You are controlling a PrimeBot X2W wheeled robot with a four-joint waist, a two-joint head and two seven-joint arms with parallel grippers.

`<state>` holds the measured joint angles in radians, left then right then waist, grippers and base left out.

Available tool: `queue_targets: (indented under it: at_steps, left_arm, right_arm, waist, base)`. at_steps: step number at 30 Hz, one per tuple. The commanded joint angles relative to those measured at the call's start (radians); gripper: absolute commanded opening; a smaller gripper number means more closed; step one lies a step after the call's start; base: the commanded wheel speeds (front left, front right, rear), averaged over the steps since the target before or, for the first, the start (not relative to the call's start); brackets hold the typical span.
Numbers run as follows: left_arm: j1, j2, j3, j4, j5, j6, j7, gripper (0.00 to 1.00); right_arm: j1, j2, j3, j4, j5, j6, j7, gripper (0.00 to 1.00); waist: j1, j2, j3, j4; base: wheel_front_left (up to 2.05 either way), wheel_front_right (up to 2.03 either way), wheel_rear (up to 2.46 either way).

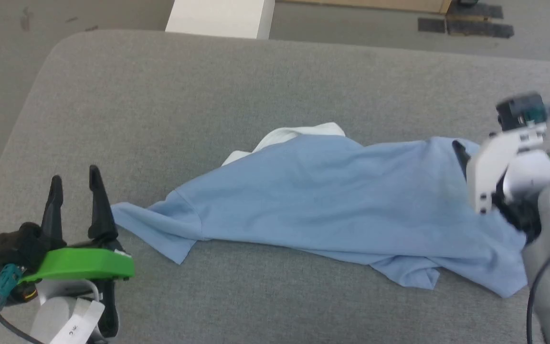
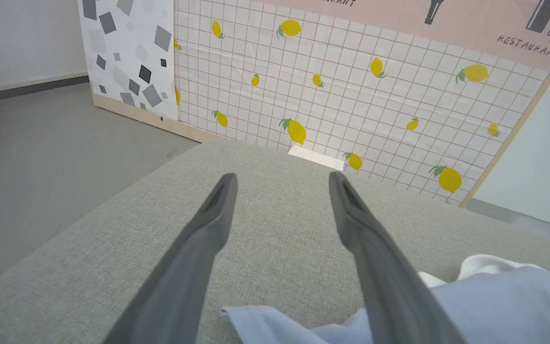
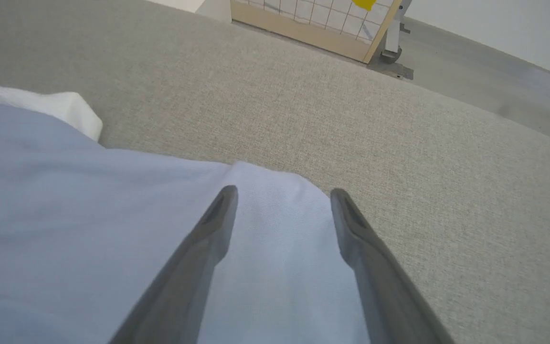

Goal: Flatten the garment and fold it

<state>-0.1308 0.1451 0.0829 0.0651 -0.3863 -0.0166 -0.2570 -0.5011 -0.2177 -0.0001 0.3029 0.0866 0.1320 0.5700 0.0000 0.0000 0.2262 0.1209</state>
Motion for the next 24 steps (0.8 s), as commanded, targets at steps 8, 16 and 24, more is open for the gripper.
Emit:
queue_targets:
  at_steps: [8,16,24]
  left_arm:
    - [-0.087,-0.049,0.013,0.010,0.051,-0.050,-0.005,1.00]
    - [-0.113,-0.074,0.032,0.034,0.078,-0.076,-0.005,1.00]
    - [-0.113,-0.085,0.048,0.037,0.099,-0.089,-0.005,1.00]
  right_arm:
    - [-0.165,-0.084,0.212,0.081,0.003,-0.001,0.331,1.00]
    - [-0.160,-0.137,0.392,0.100,0.144,-0.001,0.508,1.00]
    - [-0.196,-0.156,0.335,0.057,0.191,-0.001,0.352,0.00]
  waist:
    - [0.0000,0.0000,0.109,0.047]
    - [0.0000,0.0000,0.121,0.050]
    - [0.0000,0.0000,0.097,0.014]
  base:
    - [0.00,0.00,0.00]
    - [0.00,0.00,0.00]
    - [0.00,0.00,0.00]
